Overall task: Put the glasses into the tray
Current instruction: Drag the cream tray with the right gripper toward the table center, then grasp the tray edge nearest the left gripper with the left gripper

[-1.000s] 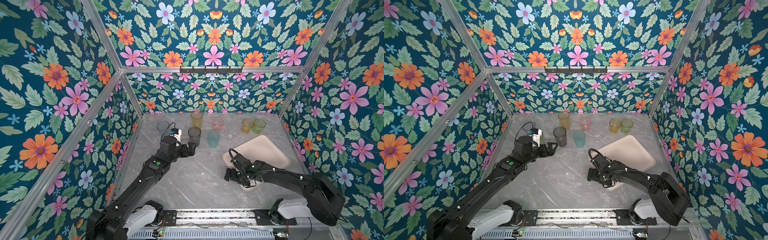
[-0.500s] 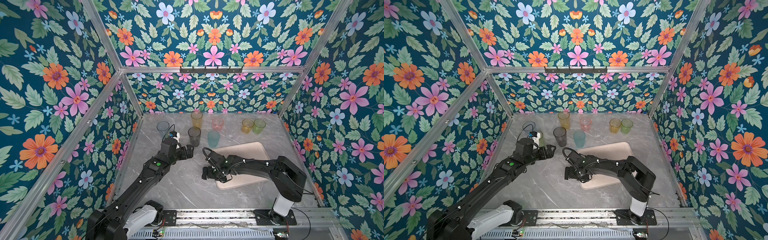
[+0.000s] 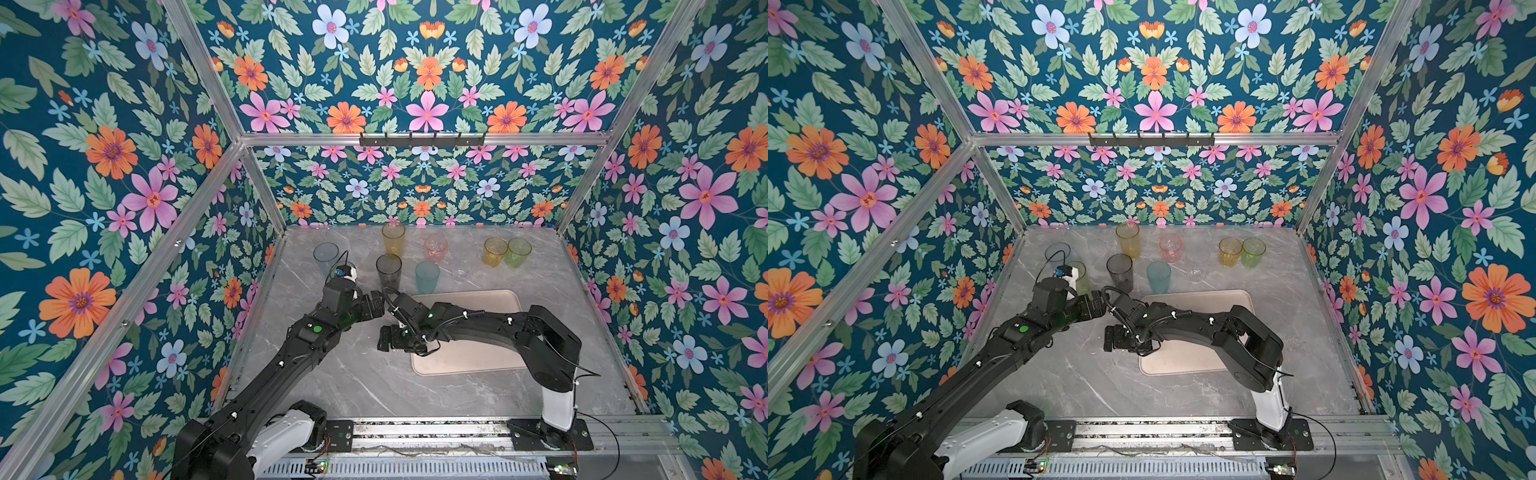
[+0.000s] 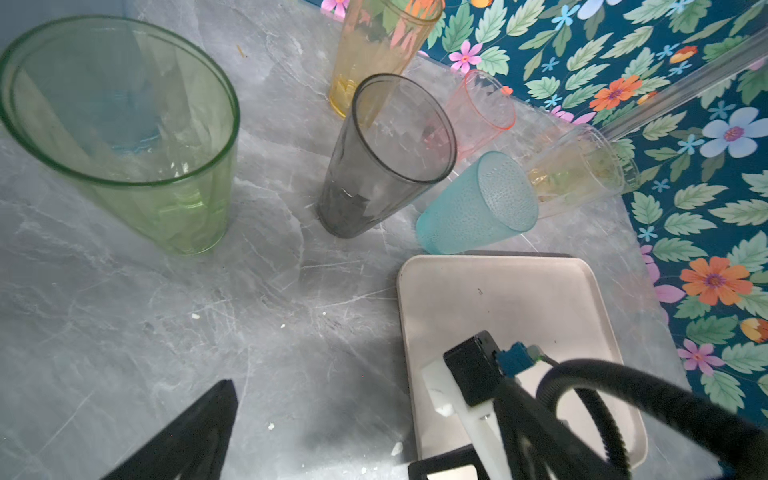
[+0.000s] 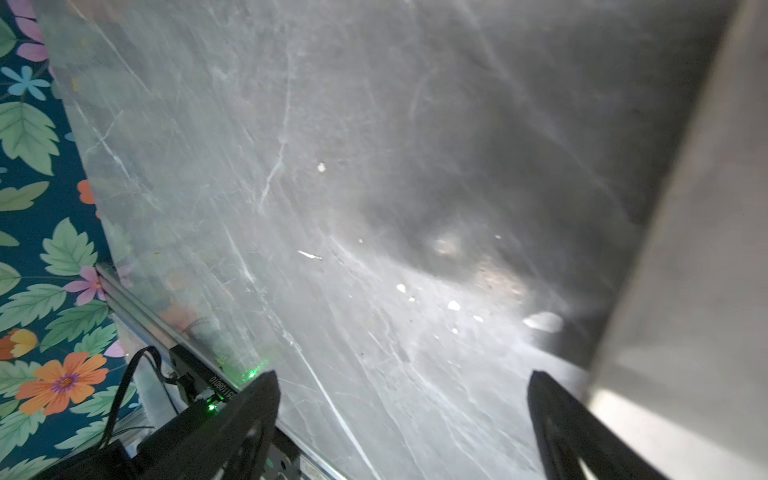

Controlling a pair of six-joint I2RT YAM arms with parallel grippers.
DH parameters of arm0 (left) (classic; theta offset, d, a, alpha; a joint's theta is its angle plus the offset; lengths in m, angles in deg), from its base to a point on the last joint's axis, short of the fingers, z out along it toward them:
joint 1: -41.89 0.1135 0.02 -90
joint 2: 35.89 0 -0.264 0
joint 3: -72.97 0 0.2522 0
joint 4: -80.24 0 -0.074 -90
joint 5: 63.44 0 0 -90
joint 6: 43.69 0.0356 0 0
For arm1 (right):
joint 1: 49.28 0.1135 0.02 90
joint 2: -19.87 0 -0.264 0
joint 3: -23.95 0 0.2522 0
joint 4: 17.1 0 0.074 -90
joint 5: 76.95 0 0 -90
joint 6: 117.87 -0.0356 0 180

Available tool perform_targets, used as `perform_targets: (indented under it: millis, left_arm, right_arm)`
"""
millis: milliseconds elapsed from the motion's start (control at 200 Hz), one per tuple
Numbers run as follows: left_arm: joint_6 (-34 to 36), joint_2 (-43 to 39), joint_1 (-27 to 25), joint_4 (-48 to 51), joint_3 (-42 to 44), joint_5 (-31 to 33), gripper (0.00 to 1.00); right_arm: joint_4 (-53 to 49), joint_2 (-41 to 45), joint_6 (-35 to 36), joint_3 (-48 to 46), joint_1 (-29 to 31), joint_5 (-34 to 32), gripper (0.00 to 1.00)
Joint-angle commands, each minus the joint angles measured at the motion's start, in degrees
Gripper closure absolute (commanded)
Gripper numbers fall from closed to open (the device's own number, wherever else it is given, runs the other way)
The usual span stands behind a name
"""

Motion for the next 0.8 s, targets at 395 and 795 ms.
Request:
perform_targets:
  millis: [395, 795]
  left_arm:
    - [-1.1, -1.6, 1.2, 2.8, -0.3, 2.6, 0.01]
    - [-0.4, -0.6, 1.2, 2.6, -1.3, 0.0, 0.04]
  right_arm:
    - [1.2, 0.1, 1.1, 3.1, 0.8, 1.8, 0.06]
    - [-4.4, 8.0, 2.4, -1.9, -1.0, -0.7, 0.06]
